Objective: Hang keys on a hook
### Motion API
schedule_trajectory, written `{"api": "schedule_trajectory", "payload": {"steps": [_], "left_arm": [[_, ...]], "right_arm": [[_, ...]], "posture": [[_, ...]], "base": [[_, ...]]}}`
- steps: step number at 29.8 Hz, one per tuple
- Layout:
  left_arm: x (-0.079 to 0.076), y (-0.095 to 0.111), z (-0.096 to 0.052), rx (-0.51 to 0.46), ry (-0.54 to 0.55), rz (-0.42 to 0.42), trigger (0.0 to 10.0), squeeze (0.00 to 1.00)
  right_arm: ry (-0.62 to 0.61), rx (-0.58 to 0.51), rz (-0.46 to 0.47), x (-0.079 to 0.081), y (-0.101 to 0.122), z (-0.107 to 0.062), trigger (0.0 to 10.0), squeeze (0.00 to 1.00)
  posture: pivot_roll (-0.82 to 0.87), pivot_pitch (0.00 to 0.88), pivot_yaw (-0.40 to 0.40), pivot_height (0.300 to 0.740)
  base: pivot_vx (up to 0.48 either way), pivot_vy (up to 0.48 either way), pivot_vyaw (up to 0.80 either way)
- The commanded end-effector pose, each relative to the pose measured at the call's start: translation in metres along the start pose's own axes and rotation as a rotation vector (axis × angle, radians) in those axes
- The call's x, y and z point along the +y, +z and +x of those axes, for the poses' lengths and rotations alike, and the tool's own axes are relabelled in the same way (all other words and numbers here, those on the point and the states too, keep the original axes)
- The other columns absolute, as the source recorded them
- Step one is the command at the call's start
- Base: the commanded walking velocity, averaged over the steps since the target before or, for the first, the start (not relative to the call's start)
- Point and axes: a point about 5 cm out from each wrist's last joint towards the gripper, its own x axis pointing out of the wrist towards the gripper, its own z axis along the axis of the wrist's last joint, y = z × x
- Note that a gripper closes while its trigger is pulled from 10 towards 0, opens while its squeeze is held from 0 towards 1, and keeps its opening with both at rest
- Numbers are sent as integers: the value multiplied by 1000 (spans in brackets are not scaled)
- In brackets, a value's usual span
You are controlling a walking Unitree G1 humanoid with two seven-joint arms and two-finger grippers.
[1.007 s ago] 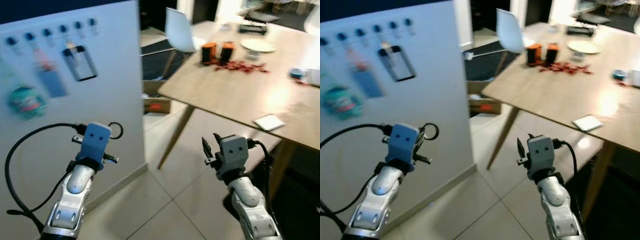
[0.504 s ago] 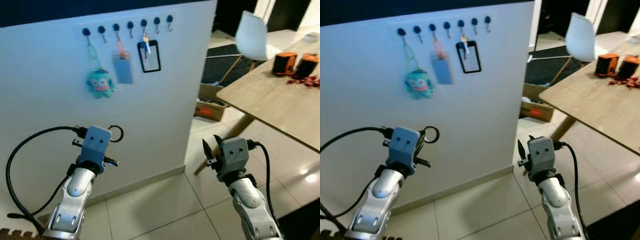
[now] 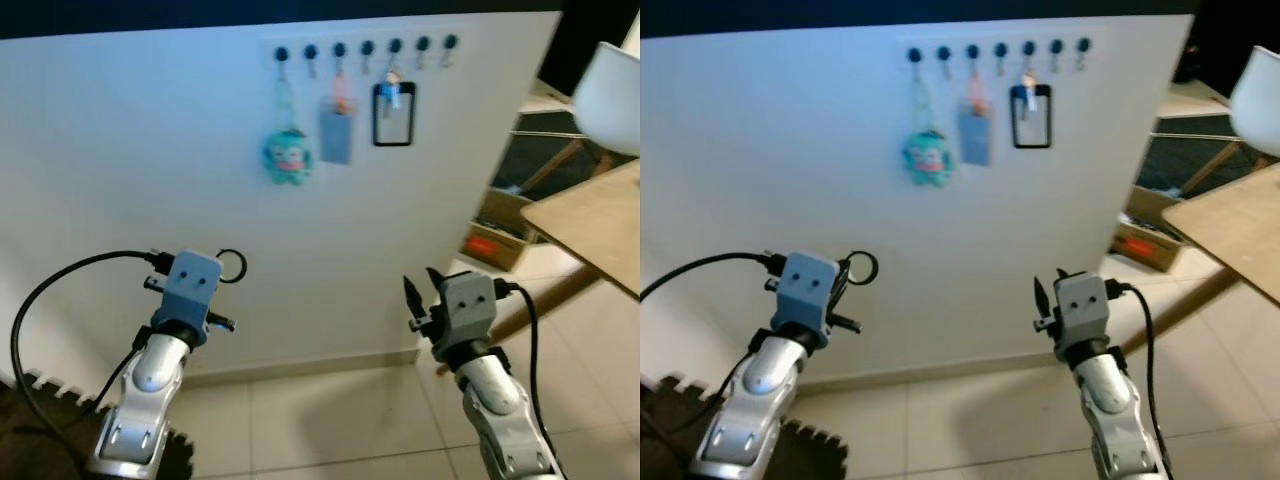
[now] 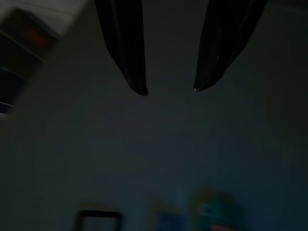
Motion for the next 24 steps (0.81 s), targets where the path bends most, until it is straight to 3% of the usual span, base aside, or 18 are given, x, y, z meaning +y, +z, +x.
{"api": "schedule_trajectory", "payload": {"steps": [1,9,24], "left_arm": [[-2,-3,-1,16,-11,5,10000,0],[-3,-3,-1,21,-13,8,10000,0],[-6,-4,0,24,-35,23,10000,24]], "right_arm": [[5,19,-1,1,-4,-3,10000,0],[0,21,-4,1,-4,-3,10000,0],[-6,21,8,2,-4,-2,10000,0]], "posture": [[73,151,35,740],[72,156,36,740],[71,159,37,740]], "base": [[0,0,788],[0,0,780],[0,-32,0]]}}
